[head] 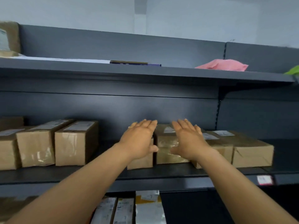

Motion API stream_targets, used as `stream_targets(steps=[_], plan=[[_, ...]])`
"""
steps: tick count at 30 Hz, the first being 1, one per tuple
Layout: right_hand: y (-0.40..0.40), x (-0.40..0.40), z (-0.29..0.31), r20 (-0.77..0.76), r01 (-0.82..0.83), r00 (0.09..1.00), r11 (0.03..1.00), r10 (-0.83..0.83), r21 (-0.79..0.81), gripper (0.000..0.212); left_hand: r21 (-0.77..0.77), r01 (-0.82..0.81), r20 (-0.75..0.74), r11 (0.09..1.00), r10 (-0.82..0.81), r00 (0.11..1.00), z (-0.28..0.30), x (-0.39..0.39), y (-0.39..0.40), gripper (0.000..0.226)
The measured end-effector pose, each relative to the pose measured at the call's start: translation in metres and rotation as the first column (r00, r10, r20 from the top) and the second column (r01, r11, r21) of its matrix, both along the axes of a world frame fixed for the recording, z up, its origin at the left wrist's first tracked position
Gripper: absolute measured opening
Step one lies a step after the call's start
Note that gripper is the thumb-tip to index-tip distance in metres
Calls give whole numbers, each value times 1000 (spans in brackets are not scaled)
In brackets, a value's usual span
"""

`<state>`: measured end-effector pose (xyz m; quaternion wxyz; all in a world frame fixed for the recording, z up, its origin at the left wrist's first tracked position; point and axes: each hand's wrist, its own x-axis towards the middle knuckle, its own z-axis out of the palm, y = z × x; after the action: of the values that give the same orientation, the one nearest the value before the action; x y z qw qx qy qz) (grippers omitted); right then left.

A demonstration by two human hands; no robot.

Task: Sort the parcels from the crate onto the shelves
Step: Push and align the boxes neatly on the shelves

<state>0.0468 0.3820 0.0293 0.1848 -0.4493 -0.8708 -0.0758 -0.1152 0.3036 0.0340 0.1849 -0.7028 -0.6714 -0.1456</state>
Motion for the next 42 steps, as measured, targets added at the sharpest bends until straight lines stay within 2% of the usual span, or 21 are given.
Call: stream_targets(steps=[6, 11, 15, 19, 27, 33, 42], plan=[[46, 82, -14, 40, 94, 995, 991, -91, -96, 101, -50, -16, -59, 999, 13, 998, -15, 57, 50, 89], [78, 134, -23, 93, 173, 982, 977, -162, -127, 103, -132, -74, -78, 988, 64, 995, -23, 83, 80, 87], [101, 173, -23, 120, 267, 961, 950, -249, -160, 102, -133, -87, -92, 987, 75, 993, -28, 98, 97, 84], [120, 194, -37, 121, 229, 970, 953, -208, -198, 98, -95, -95, -76, 991, 88, 993, -32, 107, 111, 79], [129, 180, -49, 49, 187, 982, 969, -182, -159, 94, -57, -90, -98, 994, 84, 992, -34, 96, 106, 71], [124, 155, -53, 63, 204, 978, 973, -198, -111, 91, -64, -110, -142, 992, 100, 985, -31, 76, 95, 72], [108, 109, -50, 89, 200, 978, 972, -190, -124, 90, -77, -161, -133, 984, 150, 980, -28, 37, 76, 69]])
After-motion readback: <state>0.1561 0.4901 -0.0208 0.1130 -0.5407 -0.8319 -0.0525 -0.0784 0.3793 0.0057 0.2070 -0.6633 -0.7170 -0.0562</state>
